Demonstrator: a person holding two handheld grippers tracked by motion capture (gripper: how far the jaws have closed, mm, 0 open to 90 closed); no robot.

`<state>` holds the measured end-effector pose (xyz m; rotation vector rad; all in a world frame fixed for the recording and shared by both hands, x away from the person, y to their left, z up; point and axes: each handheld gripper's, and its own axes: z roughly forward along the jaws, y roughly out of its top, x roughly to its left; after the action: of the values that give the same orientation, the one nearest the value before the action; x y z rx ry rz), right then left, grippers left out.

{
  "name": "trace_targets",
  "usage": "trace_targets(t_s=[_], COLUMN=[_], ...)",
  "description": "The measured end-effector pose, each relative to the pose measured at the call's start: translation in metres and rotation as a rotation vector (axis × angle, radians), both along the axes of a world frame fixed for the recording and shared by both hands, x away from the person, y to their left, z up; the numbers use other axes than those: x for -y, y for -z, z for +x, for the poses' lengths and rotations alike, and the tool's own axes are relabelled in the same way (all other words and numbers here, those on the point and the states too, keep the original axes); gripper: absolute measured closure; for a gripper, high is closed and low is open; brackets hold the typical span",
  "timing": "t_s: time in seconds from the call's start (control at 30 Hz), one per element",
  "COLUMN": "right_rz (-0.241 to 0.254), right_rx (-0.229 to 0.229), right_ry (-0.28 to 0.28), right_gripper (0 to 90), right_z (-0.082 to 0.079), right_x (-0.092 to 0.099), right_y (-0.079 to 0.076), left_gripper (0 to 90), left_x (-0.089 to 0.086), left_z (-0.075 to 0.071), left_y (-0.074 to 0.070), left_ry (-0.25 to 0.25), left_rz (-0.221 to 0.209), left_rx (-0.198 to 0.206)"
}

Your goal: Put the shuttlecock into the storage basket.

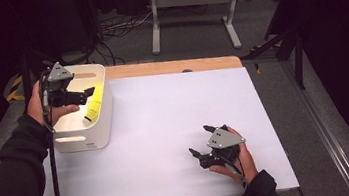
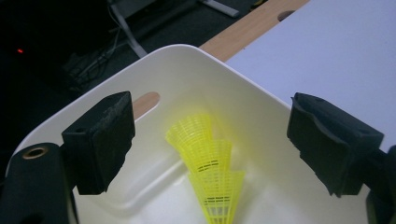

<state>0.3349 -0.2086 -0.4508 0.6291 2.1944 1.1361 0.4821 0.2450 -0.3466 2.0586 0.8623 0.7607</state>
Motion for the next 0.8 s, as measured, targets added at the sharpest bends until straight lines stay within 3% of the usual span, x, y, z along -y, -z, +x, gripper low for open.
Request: trace_targets(t_s=[0.53,0.8], right_rz=[-0.007,0.001], right_rx=[-0.013,-0.016], right_ry=[-0.009,-0.01], right_gripper=[16.1,16.2], right_z=[0.0,-0.001], right_x=[-0.003,-0.003], right_y=[0.001,0.001], left_gripper=[14.5,14.4], left_x=[-0.004,-0.002], left_z=[-0.033,-0.045], left_y=[-0.002,0.001], left_ry=[0.06,0.083], left_rz=[-0.067,-0.094], left_rx=[0.099,0.119])
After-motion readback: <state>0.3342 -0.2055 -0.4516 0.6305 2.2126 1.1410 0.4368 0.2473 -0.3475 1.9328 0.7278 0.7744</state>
